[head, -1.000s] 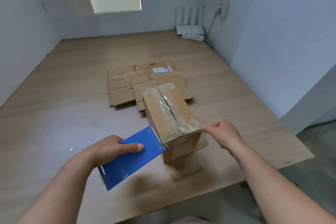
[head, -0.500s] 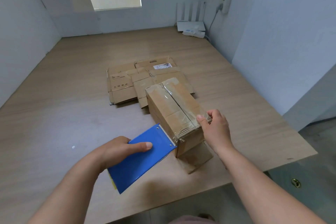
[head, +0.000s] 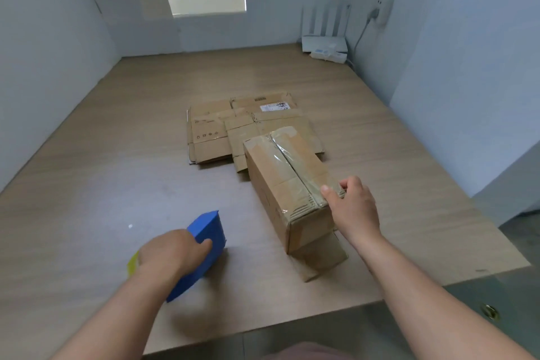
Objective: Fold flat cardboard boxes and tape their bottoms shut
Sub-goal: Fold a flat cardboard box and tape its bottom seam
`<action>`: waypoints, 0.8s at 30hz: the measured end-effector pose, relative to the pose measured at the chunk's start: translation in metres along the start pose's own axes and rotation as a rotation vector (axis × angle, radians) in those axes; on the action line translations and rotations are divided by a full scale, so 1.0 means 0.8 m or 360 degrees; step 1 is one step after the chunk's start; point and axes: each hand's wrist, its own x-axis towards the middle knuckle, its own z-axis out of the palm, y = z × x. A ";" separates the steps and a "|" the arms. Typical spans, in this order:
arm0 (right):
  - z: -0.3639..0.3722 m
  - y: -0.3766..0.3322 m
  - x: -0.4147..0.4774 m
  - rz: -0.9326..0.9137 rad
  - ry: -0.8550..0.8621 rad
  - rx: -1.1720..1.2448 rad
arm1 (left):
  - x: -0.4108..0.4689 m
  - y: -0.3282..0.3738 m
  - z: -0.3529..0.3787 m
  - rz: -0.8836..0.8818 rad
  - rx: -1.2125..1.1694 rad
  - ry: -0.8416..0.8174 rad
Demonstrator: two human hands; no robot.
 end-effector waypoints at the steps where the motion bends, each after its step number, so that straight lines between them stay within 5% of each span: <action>1: 0.003 -0.004 0.000 -0.0009 -0.0023 0.0009 | 0.007 0.000 0.004 -0.0014 -0.0073 0.0079; 11: 0.012 -0.014 -0.002 -0.0093 -0.0102 -0.0059 | 0.009 0.025 0.031 -0.0142 -0.0236 0.0284; 14: 0.012 -0.012 -0.004 -0.0145 -0.0119 -0.0053 | -0.019 0.073 0.011 0.0042 -0.1005 0.0530; 17: 0.012 -0.017 -0.005 -0.0209 -0.0172 -0.0148 | -0.043 0.144 -0.013 0.0322 -0.1658 0.0282; 24: 0.016 -0.034 -0.002 -0.0155 -0.0226 -0.0512 | -0.043 0.190 -0.008 0.0206 -0.1697 0.0276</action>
